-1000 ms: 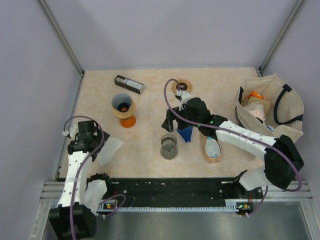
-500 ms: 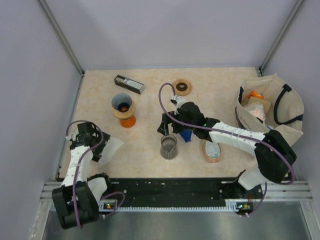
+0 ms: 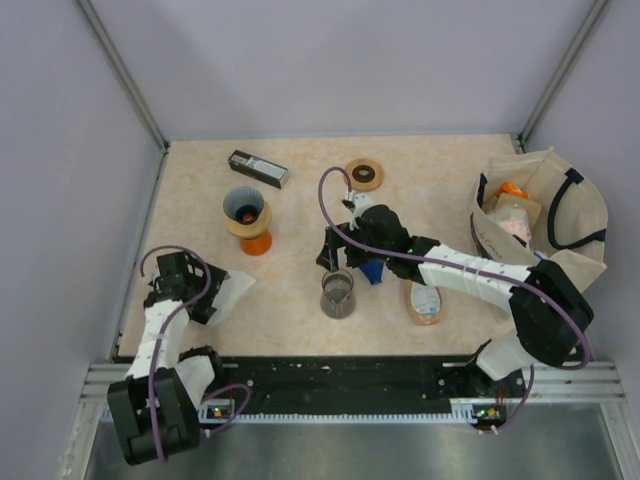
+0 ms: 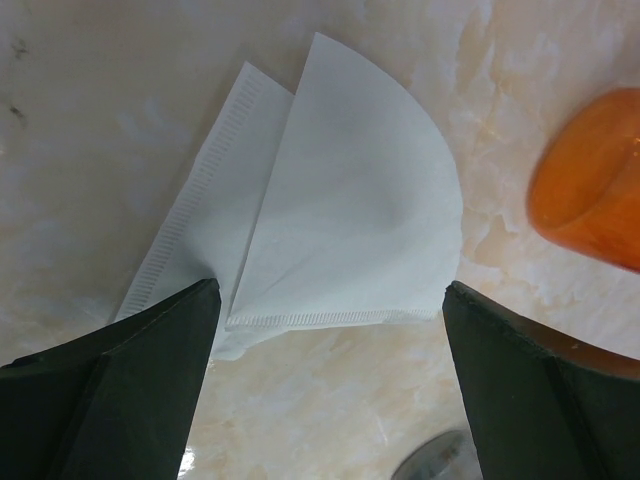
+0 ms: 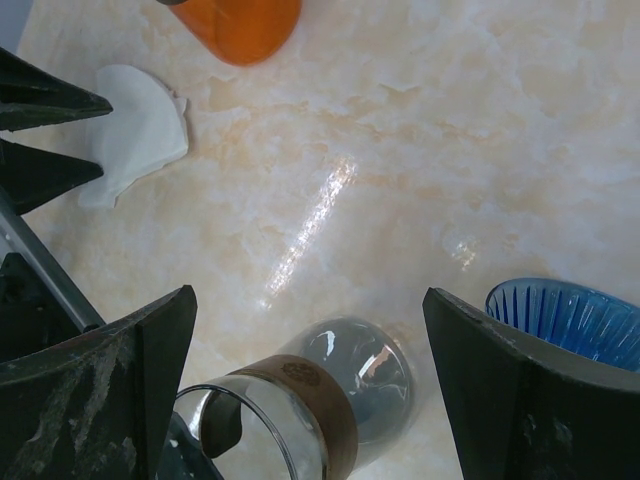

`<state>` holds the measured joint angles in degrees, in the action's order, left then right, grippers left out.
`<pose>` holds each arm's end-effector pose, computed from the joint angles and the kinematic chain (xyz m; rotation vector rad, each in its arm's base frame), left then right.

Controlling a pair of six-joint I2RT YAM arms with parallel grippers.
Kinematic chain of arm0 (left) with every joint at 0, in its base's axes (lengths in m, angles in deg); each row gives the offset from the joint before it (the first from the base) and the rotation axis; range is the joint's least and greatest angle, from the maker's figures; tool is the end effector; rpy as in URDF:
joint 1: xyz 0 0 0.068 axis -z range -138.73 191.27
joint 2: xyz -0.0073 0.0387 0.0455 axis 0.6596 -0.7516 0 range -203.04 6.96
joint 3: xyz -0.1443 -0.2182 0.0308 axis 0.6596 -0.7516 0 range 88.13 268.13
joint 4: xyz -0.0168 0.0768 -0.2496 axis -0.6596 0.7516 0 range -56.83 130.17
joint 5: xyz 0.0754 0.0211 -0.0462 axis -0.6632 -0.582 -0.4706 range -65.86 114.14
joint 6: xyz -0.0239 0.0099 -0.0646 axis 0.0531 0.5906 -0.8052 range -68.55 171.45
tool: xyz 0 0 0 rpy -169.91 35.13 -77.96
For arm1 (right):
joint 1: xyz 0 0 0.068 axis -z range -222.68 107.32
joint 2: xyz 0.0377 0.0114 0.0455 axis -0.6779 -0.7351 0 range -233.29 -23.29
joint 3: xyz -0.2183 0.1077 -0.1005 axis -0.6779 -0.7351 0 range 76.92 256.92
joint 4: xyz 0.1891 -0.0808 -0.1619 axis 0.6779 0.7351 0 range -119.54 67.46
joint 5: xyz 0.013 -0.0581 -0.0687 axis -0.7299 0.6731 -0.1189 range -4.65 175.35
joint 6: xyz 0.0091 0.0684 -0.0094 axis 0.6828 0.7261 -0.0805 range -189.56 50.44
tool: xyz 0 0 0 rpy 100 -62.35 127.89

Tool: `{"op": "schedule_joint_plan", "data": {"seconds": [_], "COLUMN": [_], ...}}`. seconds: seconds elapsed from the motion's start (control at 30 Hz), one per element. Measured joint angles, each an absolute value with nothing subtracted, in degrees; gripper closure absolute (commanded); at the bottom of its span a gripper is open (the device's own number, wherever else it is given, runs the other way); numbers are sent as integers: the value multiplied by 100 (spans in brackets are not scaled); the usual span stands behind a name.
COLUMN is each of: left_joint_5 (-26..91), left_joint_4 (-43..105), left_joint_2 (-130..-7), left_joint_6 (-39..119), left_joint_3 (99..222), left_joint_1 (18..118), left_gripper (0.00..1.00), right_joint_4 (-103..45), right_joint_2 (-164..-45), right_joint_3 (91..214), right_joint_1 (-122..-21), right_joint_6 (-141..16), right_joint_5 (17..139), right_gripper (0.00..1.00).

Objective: Place the coffee filter in the dripper

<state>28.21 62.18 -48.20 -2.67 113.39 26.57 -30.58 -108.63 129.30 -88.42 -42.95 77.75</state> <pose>0.1796 0.0431 0.1403 -1.4672 2.1881 -0.3354 0.2377 0.2546 0.2149 -0.4560 2.2072 0.8587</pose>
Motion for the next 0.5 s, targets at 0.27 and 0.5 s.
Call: {"op": "schedule_joint_plan", "data": {"seconds": [0.27, 0.5], "left_joint_5": [3350, 3457], "left_joint_4": [5967, 5855], "left_joint_2": [-4147, -4094], "left_joint_6": [-482, -746], "left_joint_3": [10873, 10779], "left_joint_1": [2771, 3293], "left_gripper": [1, 1], "right_joint_4": [-3064, -3239], "right_joint_2": [-10863, -10953], "right_joint_3": [12930, 12930], "right_joint_1": [-8842, -8842], "right_joint_6": [-4262, -4085], "right_joint_5": [7751, 7537], "right_gripper": [4, 4]}}
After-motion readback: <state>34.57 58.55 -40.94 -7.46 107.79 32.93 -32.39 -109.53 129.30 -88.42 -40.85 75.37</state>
